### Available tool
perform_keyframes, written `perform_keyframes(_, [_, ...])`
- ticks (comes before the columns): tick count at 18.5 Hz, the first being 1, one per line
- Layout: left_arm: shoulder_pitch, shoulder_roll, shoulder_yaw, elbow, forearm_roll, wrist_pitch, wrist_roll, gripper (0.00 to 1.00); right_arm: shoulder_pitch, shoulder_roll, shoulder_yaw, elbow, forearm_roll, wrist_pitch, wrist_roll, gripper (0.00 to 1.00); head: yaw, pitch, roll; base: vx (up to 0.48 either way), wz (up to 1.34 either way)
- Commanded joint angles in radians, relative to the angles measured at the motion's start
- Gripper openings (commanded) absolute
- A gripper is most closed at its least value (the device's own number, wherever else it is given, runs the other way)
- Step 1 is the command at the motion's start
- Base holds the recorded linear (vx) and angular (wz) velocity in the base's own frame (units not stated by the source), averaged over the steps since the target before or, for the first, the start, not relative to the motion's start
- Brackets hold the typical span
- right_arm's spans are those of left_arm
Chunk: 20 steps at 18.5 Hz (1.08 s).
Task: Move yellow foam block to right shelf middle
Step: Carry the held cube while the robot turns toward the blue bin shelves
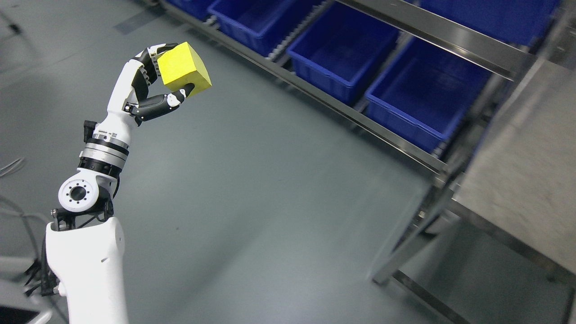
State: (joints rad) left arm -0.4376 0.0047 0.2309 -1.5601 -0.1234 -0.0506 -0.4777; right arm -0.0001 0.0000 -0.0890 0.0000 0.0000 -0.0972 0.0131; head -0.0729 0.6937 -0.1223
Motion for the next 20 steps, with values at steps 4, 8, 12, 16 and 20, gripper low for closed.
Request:
perform_keyframes(4, [-0.001, 0.013, 0.022, -0.008, -0.001, 0.003, 0.002, 0.36, -0.003, -0.017, 0.000, -0.017, 0.000, 0.001, 0.005, 1.00, 0.0000, 0.000, 0.000, 0.149, 1.24])
perform_keyframes(8, [-0.001, 0.013, 0.036, -0.008, -0.001, 0.003, 0.001, 0.36, -0.001, -0.017, 0.000, -0.017, 0.000, 0.001, 0.005, 1.00, 0.0000, 0.000, 0.000, 0.165, 0.99])
perform_keyframes(12, [-0.001, 0.013, 0.041, -0.008, -0.001, 0.005, 0.001, 0.36, -0.003, -0.017, 0.000, -0.017, -0.001, 0.001, 0.005, 1.00, 0.0000, 0.000, 0.000, 0.190, 0.63])
perform_keyframes(16, [-0.001, 0.013, 0.041, -0.008, -0.001, 0.003, 0.001, 0.36, -0.003, -0.017, 0.000, -0.017, 0.000, 0.001, 0.005, 1.00, 0.0000, 0.000, 0.000, 0.198, 0.25])
perform_keyframes(20, [-0.001, 0.013, 0.041, -0.008, 0.001, 0.005, 0.001, 0.36, -0.001, -0.017, 0.000, -0.017, -0.001, 0.001, 0.005, 1.00, 0.0000, 0.000, 0.000, 0.249, -0.10])
